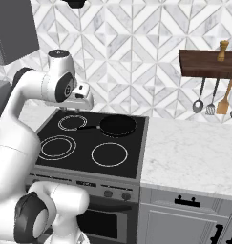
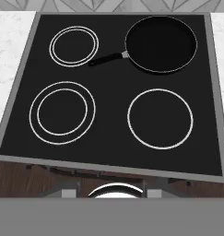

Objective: Pick the kettle from the counter and place it on a stove burner. Then turn the burner on.

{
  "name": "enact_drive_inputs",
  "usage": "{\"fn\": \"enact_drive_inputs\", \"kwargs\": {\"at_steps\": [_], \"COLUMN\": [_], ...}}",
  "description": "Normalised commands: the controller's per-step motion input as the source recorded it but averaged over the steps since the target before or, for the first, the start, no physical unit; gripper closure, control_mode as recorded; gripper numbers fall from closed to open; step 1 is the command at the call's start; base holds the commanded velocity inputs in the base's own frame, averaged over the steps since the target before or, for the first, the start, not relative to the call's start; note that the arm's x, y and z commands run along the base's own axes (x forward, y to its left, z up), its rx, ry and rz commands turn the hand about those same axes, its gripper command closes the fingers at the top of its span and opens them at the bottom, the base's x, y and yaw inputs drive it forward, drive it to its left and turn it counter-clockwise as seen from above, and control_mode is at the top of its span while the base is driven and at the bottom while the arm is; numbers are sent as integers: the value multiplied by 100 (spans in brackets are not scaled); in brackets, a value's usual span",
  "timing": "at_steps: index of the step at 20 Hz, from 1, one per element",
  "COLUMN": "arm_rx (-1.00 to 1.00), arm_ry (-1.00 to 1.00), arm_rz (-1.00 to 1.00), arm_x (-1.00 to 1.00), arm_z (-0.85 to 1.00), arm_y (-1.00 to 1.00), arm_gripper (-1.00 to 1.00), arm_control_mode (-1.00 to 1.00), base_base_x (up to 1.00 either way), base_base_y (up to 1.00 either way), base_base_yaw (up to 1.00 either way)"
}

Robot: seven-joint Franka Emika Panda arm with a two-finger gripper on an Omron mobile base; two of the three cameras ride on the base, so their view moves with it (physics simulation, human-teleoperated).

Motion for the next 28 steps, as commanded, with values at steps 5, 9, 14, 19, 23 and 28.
{"fn": "enact_drive_inputs", "kwargs": {"at_steps": [5, 9, 14, 19, 23, 28], "arm_rx": [-1, 9, 10, 4, 2, 1], "arm_ry": [0, -4, -12, -12, -5, 0], "arm_rz": [0, 0, 0, 0, 0, 0], "arm_x": [-20, -59, -42, -21, -3, 0], "arm_z": [-5, -5, 0, 0, 0, 0], "arm_y": [-11, -1, 92, 100, 100, 100], "arm_gripper": [-100, -100, -100, -100, -100, -100], "arm_control_mode": [-100, -100, -100, -100, -100, -100], "base_base_x": [0, 0, 0, 0, 0, 0], "base_base_y": [0, 0, 0, 0, 0, 0], "base_base_yaw": [0, 0, 0, 0, 0, 0]}}
